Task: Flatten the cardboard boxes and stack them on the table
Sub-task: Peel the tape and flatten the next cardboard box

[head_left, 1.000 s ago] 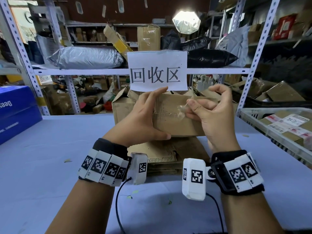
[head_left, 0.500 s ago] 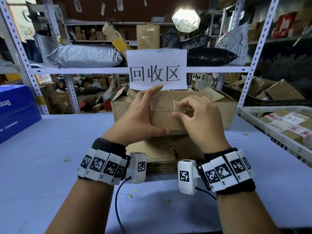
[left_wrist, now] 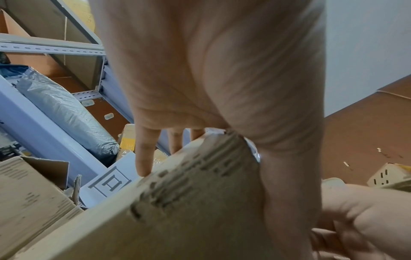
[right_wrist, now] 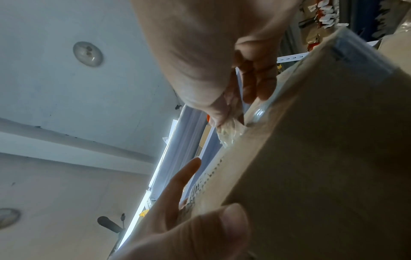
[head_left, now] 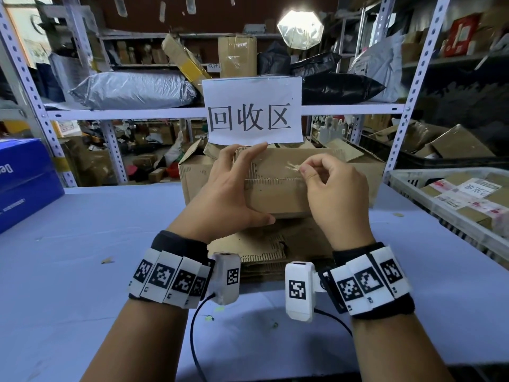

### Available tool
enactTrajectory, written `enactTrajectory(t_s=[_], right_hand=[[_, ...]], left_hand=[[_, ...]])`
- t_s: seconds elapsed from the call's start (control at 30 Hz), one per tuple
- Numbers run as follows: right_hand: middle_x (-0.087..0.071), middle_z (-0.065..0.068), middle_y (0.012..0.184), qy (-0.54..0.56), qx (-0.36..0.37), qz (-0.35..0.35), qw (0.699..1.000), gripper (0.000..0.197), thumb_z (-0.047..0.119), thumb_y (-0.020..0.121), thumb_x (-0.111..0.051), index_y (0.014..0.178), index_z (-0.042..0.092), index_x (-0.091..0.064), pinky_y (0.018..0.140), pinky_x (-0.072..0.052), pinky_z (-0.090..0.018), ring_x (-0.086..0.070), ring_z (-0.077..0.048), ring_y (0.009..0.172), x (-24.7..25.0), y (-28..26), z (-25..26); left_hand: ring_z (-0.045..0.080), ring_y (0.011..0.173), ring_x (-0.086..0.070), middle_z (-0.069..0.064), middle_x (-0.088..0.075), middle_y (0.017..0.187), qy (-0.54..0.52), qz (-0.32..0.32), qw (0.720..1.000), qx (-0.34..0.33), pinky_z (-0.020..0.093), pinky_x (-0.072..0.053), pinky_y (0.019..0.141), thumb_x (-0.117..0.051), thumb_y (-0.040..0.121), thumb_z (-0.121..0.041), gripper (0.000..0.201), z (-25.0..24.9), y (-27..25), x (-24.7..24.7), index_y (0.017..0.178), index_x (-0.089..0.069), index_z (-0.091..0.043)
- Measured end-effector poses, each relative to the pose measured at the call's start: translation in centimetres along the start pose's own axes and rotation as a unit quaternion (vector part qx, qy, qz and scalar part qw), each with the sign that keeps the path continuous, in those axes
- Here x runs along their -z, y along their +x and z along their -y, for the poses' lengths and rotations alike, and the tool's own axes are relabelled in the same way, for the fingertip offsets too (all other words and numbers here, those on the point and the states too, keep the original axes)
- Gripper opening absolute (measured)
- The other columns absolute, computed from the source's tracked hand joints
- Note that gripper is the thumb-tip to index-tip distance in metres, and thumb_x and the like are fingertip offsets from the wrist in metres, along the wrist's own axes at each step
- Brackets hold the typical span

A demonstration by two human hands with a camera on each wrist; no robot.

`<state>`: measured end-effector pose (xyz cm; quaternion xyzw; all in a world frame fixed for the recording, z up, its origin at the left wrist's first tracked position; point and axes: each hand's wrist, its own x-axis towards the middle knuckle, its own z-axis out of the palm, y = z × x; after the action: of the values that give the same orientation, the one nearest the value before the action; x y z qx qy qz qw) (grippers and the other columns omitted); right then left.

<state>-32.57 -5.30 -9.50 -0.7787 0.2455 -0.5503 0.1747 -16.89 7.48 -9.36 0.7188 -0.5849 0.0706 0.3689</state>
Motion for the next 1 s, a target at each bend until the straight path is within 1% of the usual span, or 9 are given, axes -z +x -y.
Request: enactTrajectory(t_s=[0.07, 0.17, 0.33, 0.5, 0.63, 0.7, 0.83, 0.9, 1.0], right_hand=[[-0.061, 0.011, 0.089, -0.026, -0.012, 0.002, 1.0, 0.01, 0.03, 0.096, -0.063, 0.089, 0.028, -0.07, 0.065, -0.045, -0.031, -0.058, -0.016, 0.091, 0.0, -0.2, -0.3], [-0.049, 0.007, 0.1, -0.045, -0.042, 0.001, 0.998, 0.009, 0.032, 0.095, -0.064, 0.09, 0.029, -0.071, 0.058, -0.033, -0.015, -0.049, -0.009, 0.085, 0.0, -0.2, -0.9], [-0.06, 0.022, 0.068, 0.029, -0.043, 0.019, 0.998, 0.013, 0.021, 0.095, -0.066, 0.084, 0.028, -0.07, 0.056, -0.037, -0.007, -0.057, 0.008, 0.068, -0.3, 0.0, -1.2], [-0.072, 0.003, 0.073, 0.203, -0.141, 0.022, 0.969, 0.015, 0.023, 0.09, -0.073, 0.088, 0.034, -0.062, 0.054, -0.042, -0.028, -0.054, -0.003, 0.049, -0.5, -0.3, -1.3], [-0.064, 0.01, 0.065, 0.04, -0.069, 0.012, 0.997, 0.016, 0.028, 0.09, -0.072, 0.085, 0.035, -0.058, 0.05, -0.038, -0.018, -0.059, 0.0, 0.06, 0.1, -0.5, -1.2], [-0.062, 0.014, 0.066, -0.011, -0.052, 0.018, 0.998, 0.012, 0.032, 0.094, -0.067, 0.083, 0.031, -0.063, 0.049, -0.036, -0.022, -0.058, -0.001, 0.063, 0.2, -0.7, -0.8], [-0.058, 0.008, 0.067, -0.071, -0.054, 0.04, 0.995, 0.047, 0.056, 0.102, -0.038, 0.084, 0.022, -0.063, 0.051, -0.032, -0.027, -0.055, -0.015, 0.066, 0.4, -0.7, -0.3], [-0.058, 0.01, 0.078, -0.104, -0.042, 0.042, 0.993, 0.047, 0.068, 0.094, -0.043, 0.086, 0.025, -0.06, 0.057, -0.033, -0.029, -0.053, -0.015, 0.076, 0.3, -0.8, 0.1], [-0.054, 0.007, 0.095, -0.139, -0.042, 0.019, 0.989, 0.038, 0.064, 0.084, -0.064, 0.085, 0.027, -0.061, 0.068, -0.035, -0.029, -0.05, -0.017, 0.096, -0.1, -1.3, 0.1]], left_hand=[[0.017, 0.143, -0.029, -0.017, -0.02, 0.147, -0.003, -0.004, 1.0, -0.005, 0.051, -0.041, 0.114, -0.088, 0.05, -0.053, 0.122, -0.1, 0.0, 0.0, 0.151, -0.02, -0.056], [0.018, 0.143, -0.03, -0.012, -0.021, 0.149, -0.003, -0.007, 1.0, -0.005, 0.051, -0.041, 0.114, -0.092, 0.052, -0.049, 0.122, -0.2, -0.1, -0.2, 0.151, -0.02, -0.055], [0.021, 0.146, -0.027, -0.006, -0.021, 0.152, -0.002, -0.011, 1.0, -0.004, 0.054, -0.039, 0.114, -0.092, 0.053, -0.047, 0.121, -0.6, -0.1, -0.4, 0.15, -0.02, -0.055], [0.021, 0.145, -0.028, -0.006, -0.021, 0.151, -0.001, -0.011, 1.0, -0.005, 0.055, -0.041, 0.112, -0.085, 0.048, -0.056, 0.12, -1.0, -0.3, -0.3, 0.148, -0.019, -0.06], [0.018, 0.143, -0.031, -0.009, -0.024, 0.149, -0.011, -0.014, 1.0, -0.002, 0.053, -0.043, 0.111, -0.078, 0.044, -0.062, 0.12, -1.1, -0.4, -0.4, 0.15, -0.021, -0.057], [0.018, 0.143, -0.032, -0.008, -0.025, 0.148, -0.012, -0.015, 1.0, -0.002, 0.053, -0.043, 0.111, -0.078, 0.044, -0.062, 0.121, -1.1, -0.4, -0.4, 0.15, -0.021, -0.055], [0.017, 0.143, -0.032, -0.006, -0.026, 0.148, -0.016, -0.018, 1.0, -0.003, 0.051, -0.042, 0.113, -0.087, 0.048, -0.052, 0.122, -1.1, -0.3, -0.5, 0.152, -0.023, -0.052], [0.018, 0.144, -0.031, -0.006, -0.025, 0.149, -0.016, -0.019, 1.0, -0.006, 0.051, -0.042, 0.113, -0.093, 0.052, -0.043, 0.122, -1.1, -0.3, -0.6, 0.152, -0.024, -0.051], [0.018, 0.143, -0.031, -0.006, -0.025, 0.149, -0.012, -0.018, 1.0, -0.012, 0.049, -0.044, 0.112, -0.094, 0.053, -0.04, 0.122, -1.0, -0.3, -0.8, 0.152, -0.024, -0.051]])
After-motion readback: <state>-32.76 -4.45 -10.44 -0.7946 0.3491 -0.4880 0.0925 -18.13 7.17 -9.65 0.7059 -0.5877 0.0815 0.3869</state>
